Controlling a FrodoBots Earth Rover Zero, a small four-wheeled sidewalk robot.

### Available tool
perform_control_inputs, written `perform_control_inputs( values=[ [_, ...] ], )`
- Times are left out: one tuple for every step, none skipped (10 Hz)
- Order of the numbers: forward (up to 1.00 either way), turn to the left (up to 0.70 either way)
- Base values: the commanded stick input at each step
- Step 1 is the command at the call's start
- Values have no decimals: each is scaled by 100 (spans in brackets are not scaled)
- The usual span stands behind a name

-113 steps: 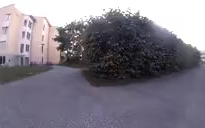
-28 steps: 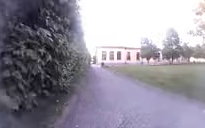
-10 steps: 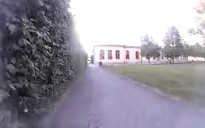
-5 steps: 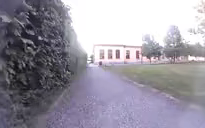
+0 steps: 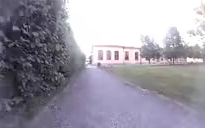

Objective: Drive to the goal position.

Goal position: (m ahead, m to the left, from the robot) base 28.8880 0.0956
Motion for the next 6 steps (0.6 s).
perform_control_inputs(
  values=[
    [85,0],
    [85,0],
    [85,0],
    [85,0],
    [85,0],
    [85,0]
  ],
)
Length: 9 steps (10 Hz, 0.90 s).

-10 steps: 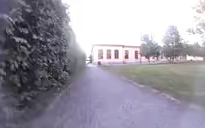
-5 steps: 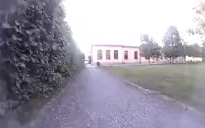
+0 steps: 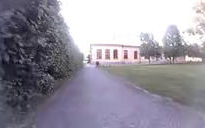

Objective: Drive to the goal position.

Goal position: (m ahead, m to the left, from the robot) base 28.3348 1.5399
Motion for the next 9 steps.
perform_control_inputs(
  values=[
    [85,6],
    [85,25],
    [85,27],
    [85,27],
    [85,27],
    [85,27],
    [85,3],
    [85,0],
    [85,0]
  ],
)
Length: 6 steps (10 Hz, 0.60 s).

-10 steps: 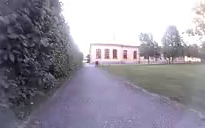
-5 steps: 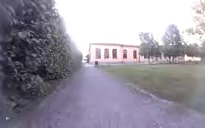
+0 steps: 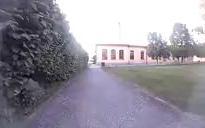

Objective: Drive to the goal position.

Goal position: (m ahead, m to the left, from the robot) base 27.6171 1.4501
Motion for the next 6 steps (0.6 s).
perform_control_inputs(
  values=[
    [85,0],
    [85,0],
    [85,0],
    [85,0],
    [85,0],
    [85,0]
  ],
)
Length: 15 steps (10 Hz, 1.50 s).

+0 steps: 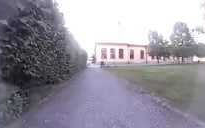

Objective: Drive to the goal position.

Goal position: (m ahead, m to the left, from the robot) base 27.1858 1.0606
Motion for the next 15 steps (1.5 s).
perform_control_inputs(
  values=[
    [85,0],
    [85,0],
    [85,0],
    [85,0],
    [85,0],
    [85,0],
    [85,0],
    [85,0],
    [85,0],
    [85,0],
    [85,0],
    [85,0],
    [85,0],
    [85,0],
    [85,0]
  ],
)
